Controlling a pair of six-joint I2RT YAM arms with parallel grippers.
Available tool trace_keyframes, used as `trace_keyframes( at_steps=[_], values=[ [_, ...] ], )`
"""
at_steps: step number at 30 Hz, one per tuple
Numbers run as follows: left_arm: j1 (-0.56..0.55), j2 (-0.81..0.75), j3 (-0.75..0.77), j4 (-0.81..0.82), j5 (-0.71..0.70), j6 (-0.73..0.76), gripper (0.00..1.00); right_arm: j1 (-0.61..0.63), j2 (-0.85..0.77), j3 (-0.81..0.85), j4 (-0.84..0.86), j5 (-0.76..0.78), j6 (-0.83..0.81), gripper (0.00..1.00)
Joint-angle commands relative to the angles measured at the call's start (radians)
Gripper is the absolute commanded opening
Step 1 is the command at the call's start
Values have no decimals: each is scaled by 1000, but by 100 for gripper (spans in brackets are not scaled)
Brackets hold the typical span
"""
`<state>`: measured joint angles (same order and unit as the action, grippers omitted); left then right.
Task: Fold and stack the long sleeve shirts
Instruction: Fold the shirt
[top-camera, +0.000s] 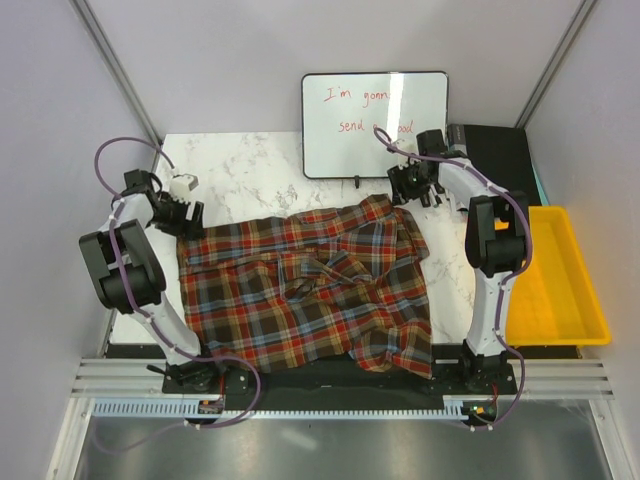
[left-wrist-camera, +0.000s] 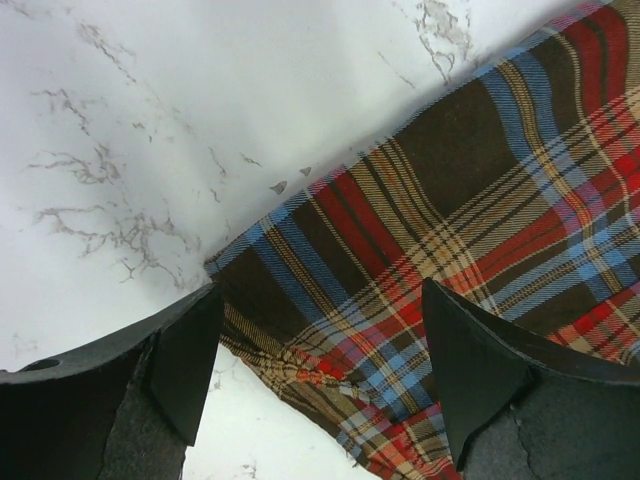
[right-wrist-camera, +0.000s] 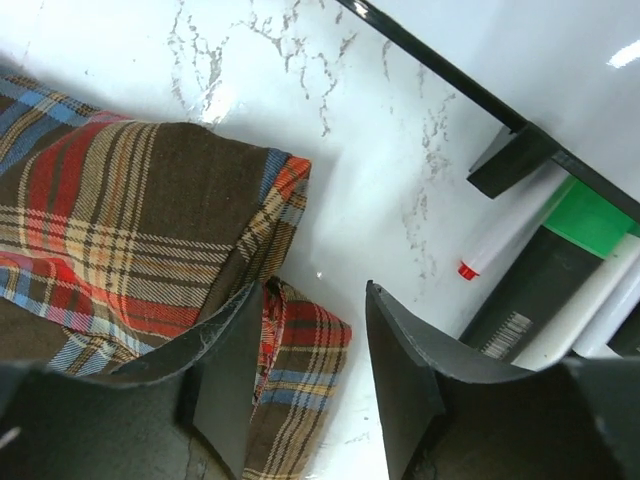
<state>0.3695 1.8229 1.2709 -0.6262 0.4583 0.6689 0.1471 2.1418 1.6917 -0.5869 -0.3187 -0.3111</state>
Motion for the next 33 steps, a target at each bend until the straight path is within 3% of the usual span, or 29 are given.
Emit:
trace_keyframes(
  at_steps=[1, 8, 10, 14, 15, 16, 24, 28, 31, 33],
  values=[
    [5, 36, 47, -3, -4, -34, 87, -1, 23, 34, -7, -77, -49, 54],
    [-9, 65, 32, -6, -27, -34, 89, -1, 58, -30, -2, -48, -71, 53],
    [-14, 69, 28, -4, -32, -31, 91, -3, 58, -50, 9, -36, -80, 47],
    [-20, 81, 45, 10, -40, -61, 86, -4, 38, -105, 16, -7, -77, 21],
    [-21, 88, 51, 11, -40, -63, 80, -7, 29, -118, 21, 7, -71, 4],
    [-27, 95, 54, 10, -37, -65, 78, -11, 9, -130, 22, 18, -63, 0],
    [-96, 137, 153, 22, -9, -86, 74, -90, -149, -335, 163, 182, 41, 0],
    [-98, 174, 220, 22, -46, -91, 72, -95, -186, -372, 150, 117, 29, 0],
    [-99, 176, 231, 20, -53, -72, 75, -102, -172, -284, 55, 81, 3, 22],
    [-99, 176, 232, 7, -44, -74, 78, -113, -177, -259, 32, 64, -5, 25]
  ],
)
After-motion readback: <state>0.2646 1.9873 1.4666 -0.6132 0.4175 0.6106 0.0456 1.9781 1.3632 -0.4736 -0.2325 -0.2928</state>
